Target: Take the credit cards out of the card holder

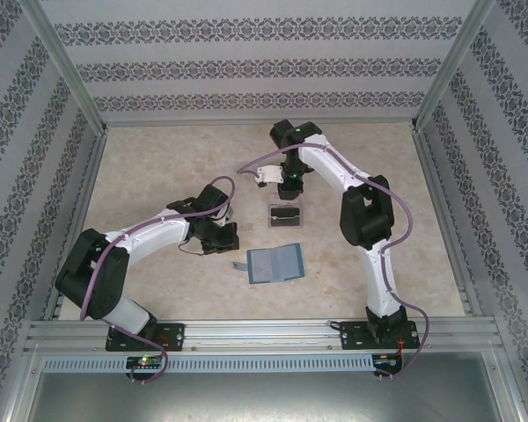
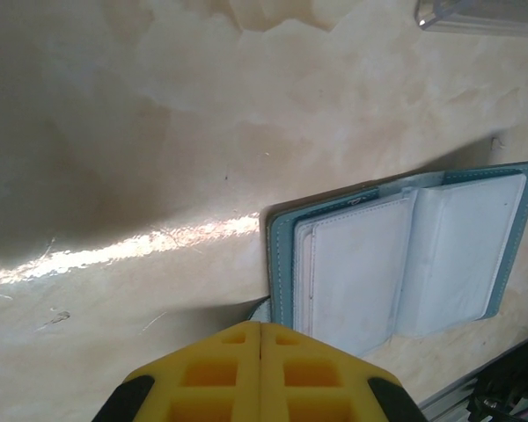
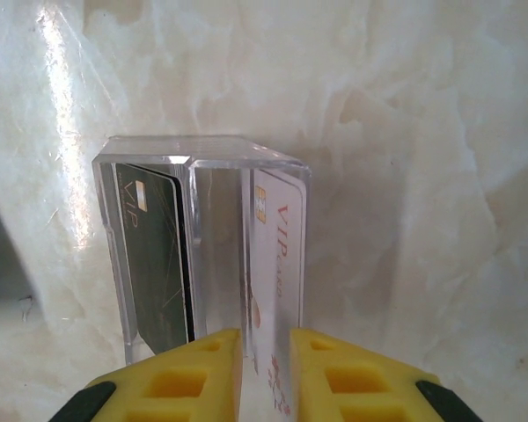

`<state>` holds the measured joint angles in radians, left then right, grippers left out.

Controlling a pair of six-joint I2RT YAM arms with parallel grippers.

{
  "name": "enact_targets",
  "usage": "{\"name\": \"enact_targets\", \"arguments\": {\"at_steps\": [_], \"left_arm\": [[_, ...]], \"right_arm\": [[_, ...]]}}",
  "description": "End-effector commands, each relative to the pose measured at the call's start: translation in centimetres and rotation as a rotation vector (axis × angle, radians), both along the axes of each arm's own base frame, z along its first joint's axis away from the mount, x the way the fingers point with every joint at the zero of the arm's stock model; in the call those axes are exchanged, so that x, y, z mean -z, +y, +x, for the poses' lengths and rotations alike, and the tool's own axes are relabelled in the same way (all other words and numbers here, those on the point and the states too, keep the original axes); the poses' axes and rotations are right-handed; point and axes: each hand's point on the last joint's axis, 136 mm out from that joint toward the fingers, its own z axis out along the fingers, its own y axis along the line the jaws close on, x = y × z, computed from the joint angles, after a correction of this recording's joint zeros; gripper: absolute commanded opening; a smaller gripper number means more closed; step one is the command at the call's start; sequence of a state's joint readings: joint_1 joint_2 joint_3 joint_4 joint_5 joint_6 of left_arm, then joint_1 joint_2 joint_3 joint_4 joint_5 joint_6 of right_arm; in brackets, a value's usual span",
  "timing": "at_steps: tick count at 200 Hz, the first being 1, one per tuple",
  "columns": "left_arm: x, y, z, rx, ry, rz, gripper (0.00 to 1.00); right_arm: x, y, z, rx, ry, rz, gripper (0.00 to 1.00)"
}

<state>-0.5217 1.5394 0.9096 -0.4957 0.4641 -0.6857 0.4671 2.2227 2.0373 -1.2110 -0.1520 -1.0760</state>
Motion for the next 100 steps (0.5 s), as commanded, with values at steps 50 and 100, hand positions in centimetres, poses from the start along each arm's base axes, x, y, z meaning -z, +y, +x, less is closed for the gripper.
{"name": "enact_targets", "arguments": {"at_steps": [50, 100], "left_arm": [[-0.8, -0.7, 1.0, 0.002, -0.029, -0.045, 0.03], [-1.1, -1.2, 1.8, 0.003, -0.037, -0.057, 0.03]], "right_arm": [[-4.5, 0.5, 0.6, 0.263, -0.209, 0.156, 0.21], [-5.9, 1.5, -0.5, 0.563, -0.270, 0.301, 0.16]]}}
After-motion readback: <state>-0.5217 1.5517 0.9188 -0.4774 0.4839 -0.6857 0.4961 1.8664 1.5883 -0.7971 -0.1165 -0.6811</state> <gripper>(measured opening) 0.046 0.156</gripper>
